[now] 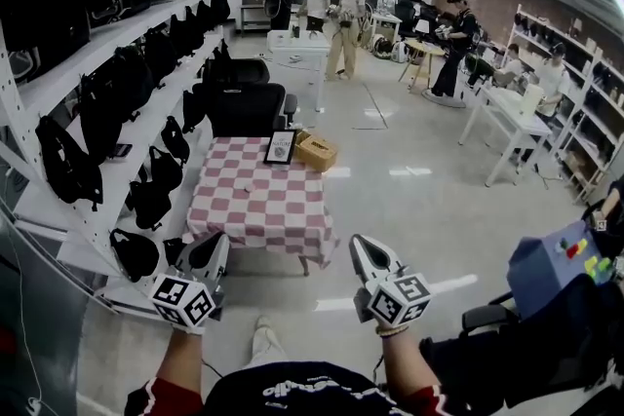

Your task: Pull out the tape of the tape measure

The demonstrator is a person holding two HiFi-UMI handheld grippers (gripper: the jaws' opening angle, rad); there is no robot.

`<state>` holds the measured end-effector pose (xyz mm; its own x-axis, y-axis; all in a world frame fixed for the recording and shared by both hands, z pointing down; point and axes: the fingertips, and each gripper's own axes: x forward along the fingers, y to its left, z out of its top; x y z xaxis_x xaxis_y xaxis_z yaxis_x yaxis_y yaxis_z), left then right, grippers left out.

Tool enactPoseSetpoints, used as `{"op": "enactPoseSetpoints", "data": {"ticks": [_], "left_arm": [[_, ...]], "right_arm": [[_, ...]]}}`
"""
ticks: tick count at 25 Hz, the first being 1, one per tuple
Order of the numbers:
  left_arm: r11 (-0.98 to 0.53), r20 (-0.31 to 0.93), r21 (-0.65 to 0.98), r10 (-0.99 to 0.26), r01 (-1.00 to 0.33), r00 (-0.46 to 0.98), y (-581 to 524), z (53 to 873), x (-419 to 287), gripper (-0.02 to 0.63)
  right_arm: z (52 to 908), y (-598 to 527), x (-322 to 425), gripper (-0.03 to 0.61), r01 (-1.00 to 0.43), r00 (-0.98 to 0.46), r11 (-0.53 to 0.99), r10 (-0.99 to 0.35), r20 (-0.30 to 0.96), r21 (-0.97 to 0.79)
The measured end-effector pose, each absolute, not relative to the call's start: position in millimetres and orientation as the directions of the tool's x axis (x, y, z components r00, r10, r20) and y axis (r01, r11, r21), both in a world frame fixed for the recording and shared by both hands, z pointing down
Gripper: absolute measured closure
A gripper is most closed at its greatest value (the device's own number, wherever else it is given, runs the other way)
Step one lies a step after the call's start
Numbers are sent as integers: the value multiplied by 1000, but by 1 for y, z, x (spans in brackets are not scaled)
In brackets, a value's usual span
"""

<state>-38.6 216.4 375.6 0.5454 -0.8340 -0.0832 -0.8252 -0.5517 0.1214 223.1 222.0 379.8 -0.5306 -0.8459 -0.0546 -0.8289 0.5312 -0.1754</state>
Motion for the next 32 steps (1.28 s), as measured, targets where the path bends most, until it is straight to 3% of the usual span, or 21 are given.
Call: {"op": "enactPoseSetpoints", "data": {"ticks": [13,32], "left_arm": [[-531,-48,117,-847,-839,530,154,390,-51,611],[-534,-13,101,-844,-839,536,-30,397,-86,611]], "right_arm": [[387,167,205,575,-805,-583,578,-812,-3,-135],[380,-23,141,575,-762,-643,633,-765,44,-133]]}}
